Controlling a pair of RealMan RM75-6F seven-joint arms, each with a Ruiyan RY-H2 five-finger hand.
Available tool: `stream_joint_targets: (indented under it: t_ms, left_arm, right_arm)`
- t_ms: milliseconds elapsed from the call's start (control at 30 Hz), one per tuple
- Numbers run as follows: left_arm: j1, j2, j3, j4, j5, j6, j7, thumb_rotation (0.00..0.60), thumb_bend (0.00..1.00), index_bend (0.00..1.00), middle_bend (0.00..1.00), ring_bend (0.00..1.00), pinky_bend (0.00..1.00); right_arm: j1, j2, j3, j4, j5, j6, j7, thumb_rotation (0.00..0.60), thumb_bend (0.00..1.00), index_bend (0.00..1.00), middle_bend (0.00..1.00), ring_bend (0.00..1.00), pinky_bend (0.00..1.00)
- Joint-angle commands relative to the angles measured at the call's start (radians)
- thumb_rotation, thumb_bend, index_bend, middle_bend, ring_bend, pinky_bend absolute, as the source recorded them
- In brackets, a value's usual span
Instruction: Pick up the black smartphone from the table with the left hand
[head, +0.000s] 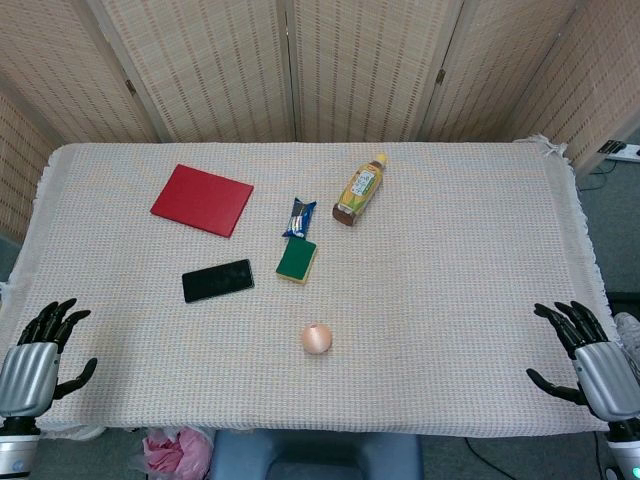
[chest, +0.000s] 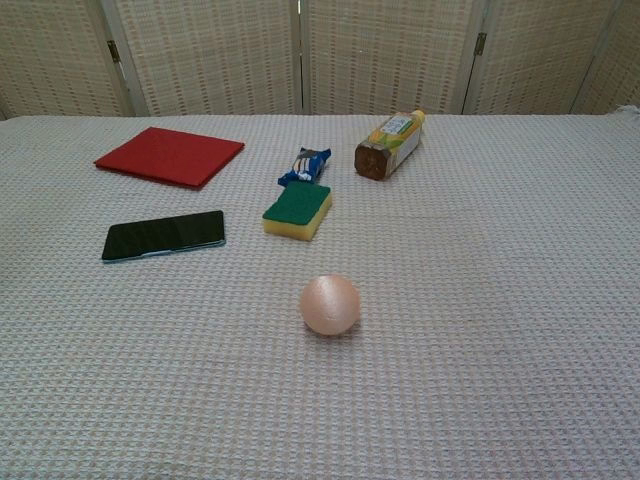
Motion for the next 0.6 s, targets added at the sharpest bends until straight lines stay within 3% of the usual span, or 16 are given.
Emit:
stream_joint_targets:
  t_ms: [33,333,600]
  left_arm:
    - [-0.003,-0.008,-0.004,0.007,0.0,0.003,0.013,0.6,0.32,0.23,0.12,0.08,0.18]
    - [-0.033,-0.048,-0.017,0.044,0.027,-0.007,0.033,0.6,0.32,0.22,0.12,0.08,0.18]
    - [-0.147,-0.078,-0.059,0.042,0.052,-0.12,0.09,0.6,0.32,0.23,0.16,0.11,0.18]
  right_arm:
    - [0.0,0.0,0.0,0.0,0.004,-0.004,0.0,0.6,0.13,0.11,0.2,0.12,0.09]
    - [-0.004,0.009,0.006,0.0,0.016,0.001,0.002,0.6,0.13,0.11,0.2,0.12,0.09]
    - [0.001,0.019,0.012,-0.011,0.018,-0.004,-0.005,0.6,0.13,0.11,0.2,0.12,0.09]
